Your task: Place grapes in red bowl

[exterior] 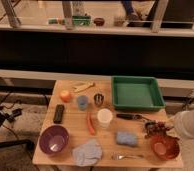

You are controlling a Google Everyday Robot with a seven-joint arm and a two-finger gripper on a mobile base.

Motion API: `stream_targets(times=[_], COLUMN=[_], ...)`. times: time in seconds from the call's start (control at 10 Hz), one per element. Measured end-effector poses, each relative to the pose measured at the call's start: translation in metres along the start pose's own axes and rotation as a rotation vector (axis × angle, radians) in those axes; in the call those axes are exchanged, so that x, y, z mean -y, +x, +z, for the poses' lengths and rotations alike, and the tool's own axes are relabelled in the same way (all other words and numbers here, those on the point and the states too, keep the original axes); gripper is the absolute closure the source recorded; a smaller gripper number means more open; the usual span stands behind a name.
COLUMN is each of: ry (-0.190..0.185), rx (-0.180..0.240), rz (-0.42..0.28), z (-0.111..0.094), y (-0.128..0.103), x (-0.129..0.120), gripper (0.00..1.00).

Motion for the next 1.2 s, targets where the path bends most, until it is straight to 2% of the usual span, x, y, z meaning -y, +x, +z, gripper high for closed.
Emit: stream_targets(times=[0.1,0.7,1.2], ry=[-0.011,-0.036,-0.106], rx=[-0.012,-0.077,-0.107], rz=[0.012,0.063,0.092], z=[0.008,0.021,0.036], y=[0.009,0.033,0.04], x=[-0.004,-0.004,-0.012], gripper=[0.85,0.85,0.85])
